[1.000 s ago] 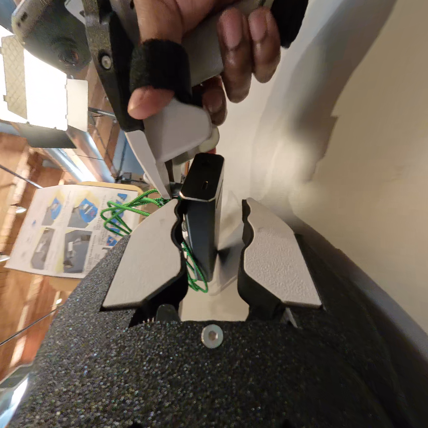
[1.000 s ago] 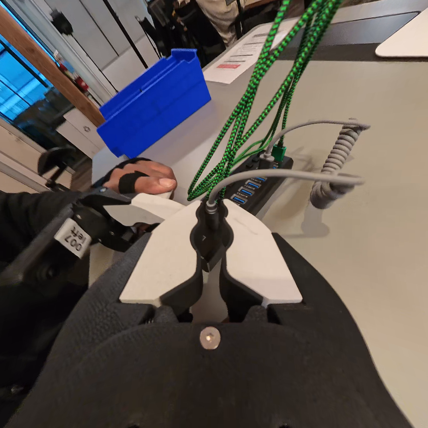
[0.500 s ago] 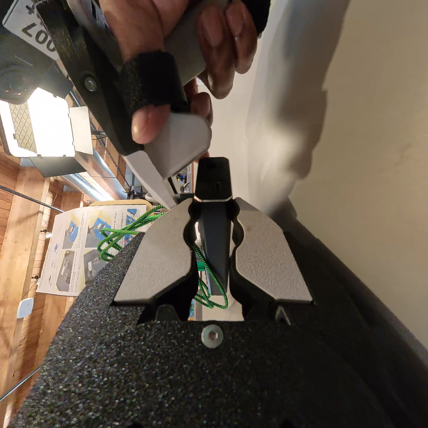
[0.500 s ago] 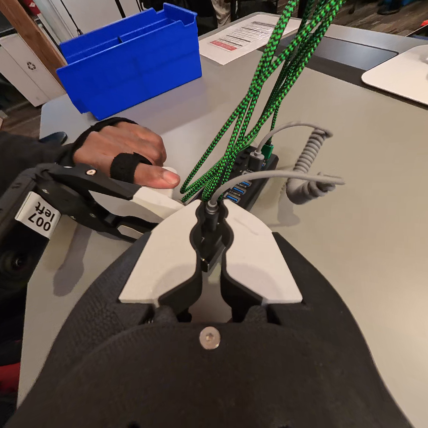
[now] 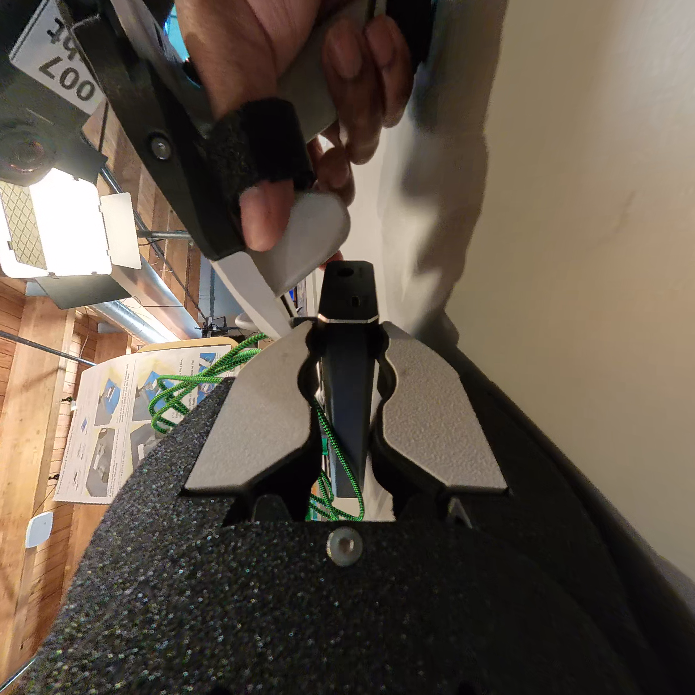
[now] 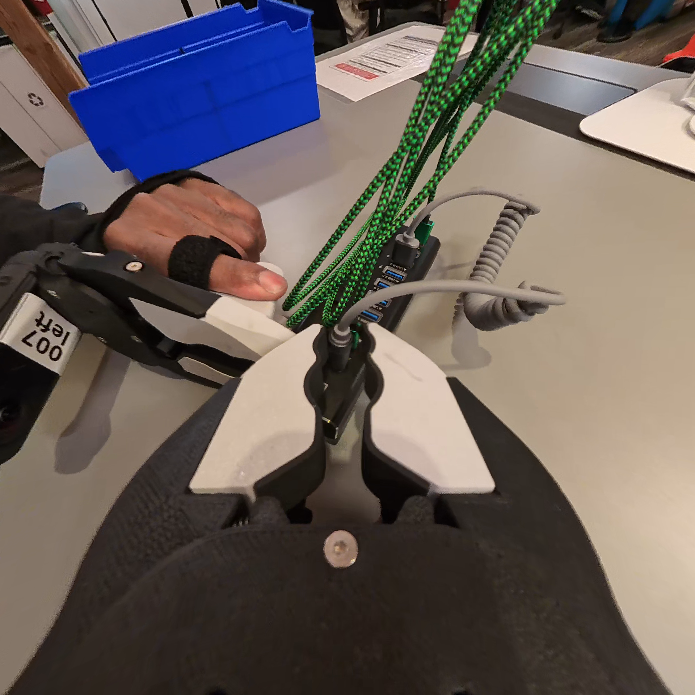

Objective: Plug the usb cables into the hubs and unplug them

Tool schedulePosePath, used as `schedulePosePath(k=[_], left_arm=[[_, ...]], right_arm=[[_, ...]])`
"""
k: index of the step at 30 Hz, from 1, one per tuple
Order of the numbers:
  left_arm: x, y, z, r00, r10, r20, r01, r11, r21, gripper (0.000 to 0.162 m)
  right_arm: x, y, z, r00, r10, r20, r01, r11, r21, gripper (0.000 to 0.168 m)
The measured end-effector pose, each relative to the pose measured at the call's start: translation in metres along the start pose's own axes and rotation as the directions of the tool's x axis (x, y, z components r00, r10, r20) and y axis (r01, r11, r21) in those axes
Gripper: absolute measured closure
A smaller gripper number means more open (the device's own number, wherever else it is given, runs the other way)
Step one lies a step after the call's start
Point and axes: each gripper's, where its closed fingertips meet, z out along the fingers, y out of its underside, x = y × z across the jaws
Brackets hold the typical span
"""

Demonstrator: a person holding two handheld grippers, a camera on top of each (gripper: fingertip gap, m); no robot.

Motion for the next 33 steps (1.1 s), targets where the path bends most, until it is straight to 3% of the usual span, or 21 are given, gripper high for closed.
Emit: schedulePosePath(k=[13, 21, 23, 25, 28, 33], left_arm=[[0.002, -0.006, 0.000, 0.999, -0.022, -0.031, 0.024, 0.999, 0.047, 0.135], [0.002, -0.014, 0.000, 0.997, -0.053, -0.048, 0.056, 0.996, 0.074, 0.134], [0.010, -0.020, -0.002, 0.995, -0.024, -0.099, 0.034, 0.995, 0.097, 0.134], [0.008, -0.022, -0.002, 0.996, -0.037, -0.083, 0.046, 0.993, 0.106, 0.134], [0.006, -0.021, -0.002, 0.997, -0.044, -0.061, 0.049, 0.994, 0.096, 0.134], [0.005, -0.022, -0.002, 0.997, -0.040, -0.068, 0.048, 0.992, 0.113, 0.134]], right_arm=[[-0.002, 0.001, -0.001, 0.999, -0.047, -0.024, 0.047, 0.999, -0.008, 0.157], [-0.006, -0.002, -0.005, 0.999, -0.023, 0.034, 0.022, 1.000, 0.020, 0.159], [0.003, -0.034, -0.023, 0.995, 0.086, 0.045, -0.094, 0.972, 0.215, 0.158], [0.029, -0.055, -0.048, 0.987, 0.160, -0.016, -0.148, 0.941, 0.304, 0.158], [0.052, -0.045, -0.064, 0.978, 0.195, -0.072, -0.169, 0.947, 0.273, 0.158], [0.067, -0.005, -0.048, 0.975, 0.114, -0.189, -0.108, 0.993, 0.043, 0.157]])
